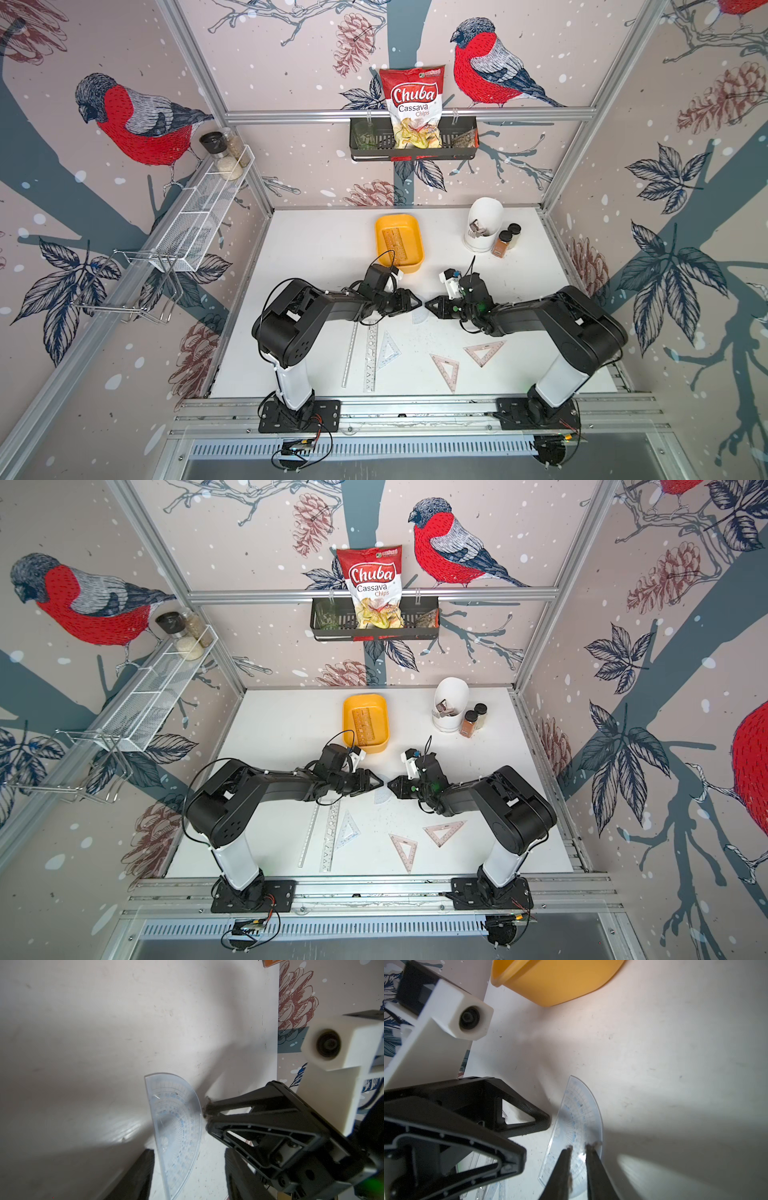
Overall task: Put the scattered rulers into the storage box
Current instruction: Pick up the ruler from the center of the board.
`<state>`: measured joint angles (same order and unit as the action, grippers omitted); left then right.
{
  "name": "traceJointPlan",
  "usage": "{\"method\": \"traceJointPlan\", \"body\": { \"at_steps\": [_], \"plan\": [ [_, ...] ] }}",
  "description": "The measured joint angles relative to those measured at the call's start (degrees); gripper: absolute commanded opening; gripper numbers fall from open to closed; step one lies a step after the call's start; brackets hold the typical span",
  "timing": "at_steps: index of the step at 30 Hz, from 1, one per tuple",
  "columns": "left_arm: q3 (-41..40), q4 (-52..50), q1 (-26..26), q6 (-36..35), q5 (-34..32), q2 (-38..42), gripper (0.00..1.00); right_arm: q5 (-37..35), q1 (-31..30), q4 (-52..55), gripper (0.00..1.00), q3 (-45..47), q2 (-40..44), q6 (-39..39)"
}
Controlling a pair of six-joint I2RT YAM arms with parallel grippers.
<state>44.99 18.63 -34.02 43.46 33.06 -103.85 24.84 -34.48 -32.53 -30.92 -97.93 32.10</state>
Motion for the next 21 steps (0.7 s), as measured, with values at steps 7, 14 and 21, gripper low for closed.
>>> {"method": "traceJointPlan", "body": {
  "at_steps": [7, 14, 21],
  "plan": [
    [0.24, 1.84, 0.0, -0.04, 0.72, -1.18, 0.62, 0.44, 0.13, -1.84, 0.21, 0.57, -1.14, 0.81],
    [0.26, 3.06, 0.02, 0.0, 1.6, -1.99, 0.61, 1.11, 0.68, -5.97, 0.2, 2.12, -2.32, 0.85],
    [0.66, 4.61, -0.52, 0.02, 1.42, -3.19, 0.48, 1.84, 0.74, -8.15, 0.2, 2.36, -3.39, 0.85]
  ]
}}
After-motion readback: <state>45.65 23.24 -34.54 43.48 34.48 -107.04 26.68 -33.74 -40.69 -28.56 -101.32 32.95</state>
